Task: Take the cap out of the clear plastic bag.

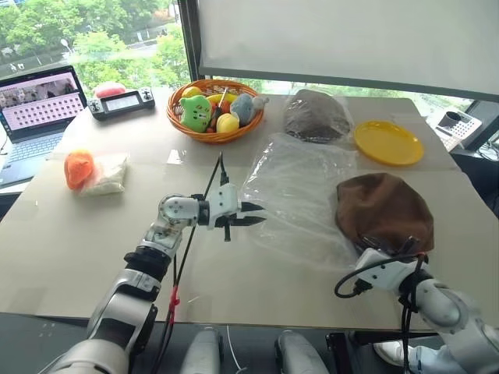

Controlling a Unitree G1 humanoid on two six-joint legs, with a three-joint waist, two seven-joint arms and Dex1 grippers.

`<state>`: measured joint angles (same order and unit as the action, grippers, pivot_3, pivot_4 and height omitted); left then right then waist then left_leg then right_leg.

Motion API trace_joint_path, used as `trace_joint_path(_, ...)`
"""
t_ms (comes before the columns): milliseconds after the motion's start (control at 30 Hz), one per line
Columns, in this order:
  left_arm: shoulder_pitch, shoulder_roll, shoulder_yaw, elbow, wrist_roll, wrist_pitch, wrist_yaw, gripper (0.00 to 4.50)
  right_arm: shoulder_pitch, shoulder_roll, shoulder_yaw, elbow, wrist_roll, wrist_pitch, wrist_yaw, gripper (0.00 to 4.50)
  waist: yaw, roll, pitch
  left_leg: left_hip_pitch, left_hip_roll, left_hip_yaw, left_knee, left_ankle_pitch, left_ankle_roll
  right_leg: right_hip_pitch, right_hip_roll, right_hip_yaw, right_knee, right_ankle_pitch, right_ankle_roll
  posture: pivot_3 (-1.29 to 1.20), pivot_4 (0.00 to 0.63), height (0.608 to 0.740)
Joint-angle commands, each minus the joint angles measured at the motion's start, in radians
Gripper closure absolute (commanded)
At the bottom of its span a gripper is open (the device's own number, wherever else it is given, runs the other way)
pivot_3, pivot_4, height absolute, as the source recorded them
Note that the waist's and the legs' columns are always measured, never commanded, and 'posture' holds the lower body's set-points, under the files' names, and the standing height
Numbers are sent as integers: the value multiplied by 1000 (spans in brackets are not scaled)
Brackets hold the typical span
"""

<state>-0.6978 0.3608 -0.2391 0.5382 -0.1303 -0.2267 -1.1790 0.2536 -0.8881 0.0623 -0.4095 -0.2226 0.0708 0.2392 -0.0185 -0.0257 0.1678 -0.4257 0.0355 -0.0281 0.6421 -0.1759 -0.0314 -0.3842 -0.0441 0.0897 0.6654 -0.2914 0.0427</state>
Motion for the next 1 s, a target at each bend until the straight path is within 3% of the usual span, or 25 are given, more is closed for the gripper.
trace_joint_path(33,5,9,30,-84,-71,78,-54,1932,-5,43,-62,-36,38,7,45,2053,0,0,0,0,0,0,0,0,0,0,0,0,0,0,0,0,150,740)
trace_joint_path(233,14,55,62,-180,-163,256,-133,10,2,121,-219,-134,290,130,187,44,-1,0,0,0,0,0,0,0,0,0,0,0,1,0,0,0,150,740)
trace_joint_path(300,11,71,83,-221,-212,353,-143,10,4,139,-288,-173,397,197,232,44,-1,0,0,0,0,0,0,0,0,0,0,0,1,0,0,0,150,740)
trace_joint_path(433,-52,95,243,-271,-424,705,-50,10,-73,216,-559,-244,870,396,219,44,-1,0,0,0,1,0,0,0,0,0,0,0,1,0,0,0,150,740)
trace_joint_path(600,-113,54,434,-163,-452,749,256,10,-157,266,-719,-207,1099,494,82,44,1,0,0,1,1,-1,0,0,0,1,0,-1,1,0,0,0,150,740)
trace_joint_path(667,-127,36,523,-83,-387,673,509,10,-201,320,-713,-180,1040,496,-47,44,0,-1,0,1,1,-1,0,0,0,1,0,-1,1,0,0,0,150,740)
trace_joint_path(767,-102,30,549,-37,-271,545,720,10,-222,368,-645,-156,914,483,-154,44,-2,-1,0,1,0,0,0,0,0,0,0,1,1,0,0,0,150,740)
trace_joint_path(900,-69,19,614,16,-256,480,865,10,-226,404,-549,-91,727,409,-209,44,1,-1,0,-1,0,0,-2,0,0,-3,0,2,2,0,0,0,150,740)
trace_joint_path(1000,-32,29,592,78,-184,404,924,10,-232,433,-510,-26,621,346,-239,44,3,-1,0,-1,0,1,-2,0,0,-3,0,2,2,0,0,0,150,740)
